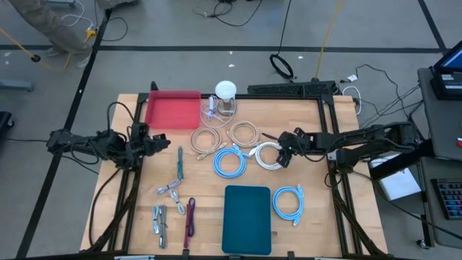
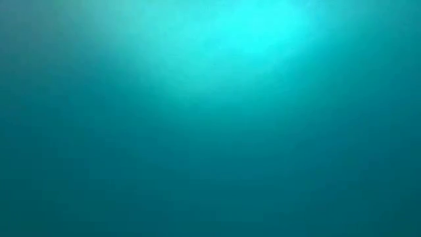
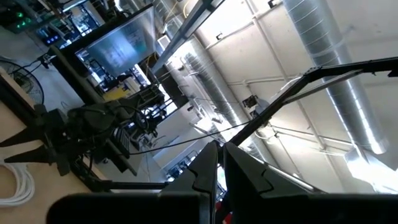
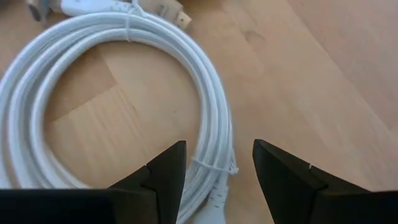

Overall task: Pick & Place USB Port
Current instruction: Put the white HDMI cable into the red bin

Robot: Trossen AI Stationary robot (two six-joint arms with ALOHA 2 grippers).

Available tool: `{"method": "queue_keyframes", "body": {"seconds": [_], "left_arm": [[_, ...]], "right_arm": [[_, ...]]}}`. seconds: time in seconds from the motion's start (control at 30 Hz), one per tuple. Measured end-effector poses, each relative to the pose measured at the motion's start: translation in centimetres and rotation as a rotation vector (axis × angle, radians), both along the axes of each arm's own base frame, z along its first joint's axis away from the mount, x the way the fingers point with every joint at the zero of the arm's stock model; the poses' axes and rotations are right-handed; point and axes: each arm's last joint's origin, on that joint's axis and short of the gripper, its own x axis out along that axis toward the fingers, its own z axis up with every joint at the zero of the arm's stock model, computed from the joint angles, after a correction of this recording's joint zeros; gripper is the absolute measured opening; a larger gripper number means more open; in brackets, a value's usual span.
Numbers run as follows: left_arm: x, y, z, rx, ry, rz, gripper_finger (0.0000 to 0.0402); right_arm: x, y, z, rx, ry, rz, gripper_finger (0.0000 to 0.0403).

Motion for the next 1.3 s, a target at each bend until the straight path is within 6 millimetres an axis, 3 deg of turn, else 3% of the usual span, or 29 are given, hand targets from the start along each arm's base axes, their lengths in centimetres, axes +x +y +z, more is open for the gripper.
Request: {"method": "queue_keyframes", "body": {"seconds": [0.4, 0.5, 0.7, 0.8, 1.03, 1.3], "left_arm": [[-0.7, 0.2, 1.3, 0.026, -0.158, 0.041, 0.0031], [-0.8, 0.2, 1.4, 0.032, -0.172, 0.066, 0.0031], [-0.8, 0.2, 1.4, 0.030, -0.170, 0.076, 0.0031], [-0.8, 0.3, 1.4, 0.030, -0.167, 0.086, 0.0031], [-0.6, 0.3, 1.1, 0.032, -0.128, 0.091, 0.0031], [-0.1, 0.4, 0.4, 0.045, -0.034, 0.153, 0.0031]], "right_arm": [[-2.1, -0.5, -2.9, 0.122, -0.086, -0.130, 0.0172], [-2.6, -0.4, -3.4, 0.148, -0.075, -0.161, 0.0141], [-2.4, -0.3, -3.3, 0.193, -0.109, -0.162, 0.0040], [-2.0, -0.3, -3.0, 0.214, -0.139, -0.163, 0.0040], [-0.1, -0.3, -0.7, 0.270, -0.174, -0.114, 0.0040], [3.3, 0.8, 5.9, 0.132, -0.132, 0.031, 0.0040]]}}
